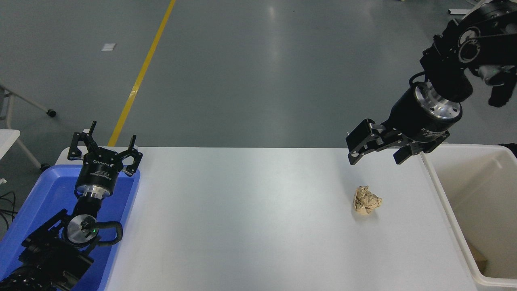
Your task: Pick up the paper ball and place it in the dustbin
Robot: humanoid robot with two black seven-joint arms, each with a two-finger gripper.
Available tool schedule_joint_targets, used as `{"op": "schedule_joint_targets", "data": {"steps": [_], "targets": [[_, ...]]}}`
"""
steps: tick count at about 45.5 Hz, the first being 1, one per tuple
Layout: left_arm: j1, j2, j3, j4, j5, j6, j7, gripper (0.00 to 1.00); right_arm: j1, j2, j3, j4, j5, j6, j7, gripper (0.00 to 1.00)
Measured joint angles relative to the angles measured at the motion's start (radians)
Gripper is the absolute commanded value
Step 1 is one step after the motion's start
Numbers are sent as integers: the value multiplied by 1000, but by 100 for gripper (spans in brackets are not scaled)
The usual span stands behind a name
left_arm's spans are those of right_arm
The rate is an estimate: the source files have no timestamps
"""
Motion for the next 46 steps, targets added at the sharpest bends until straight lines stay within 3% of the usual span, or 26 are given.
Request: {"op": "schedule_joint_targets", "data": {"steps": [24, 46], "targets": [[-1, -1, -2, 0, -1, 0, -2, 100, -102, 26, 1, -36, -33, -63, -1, 100], [-1, 0, -2, 0, -2, 0, -2, 100, -551, 77, 88, -376, -247, -228, 4, 100]]}}
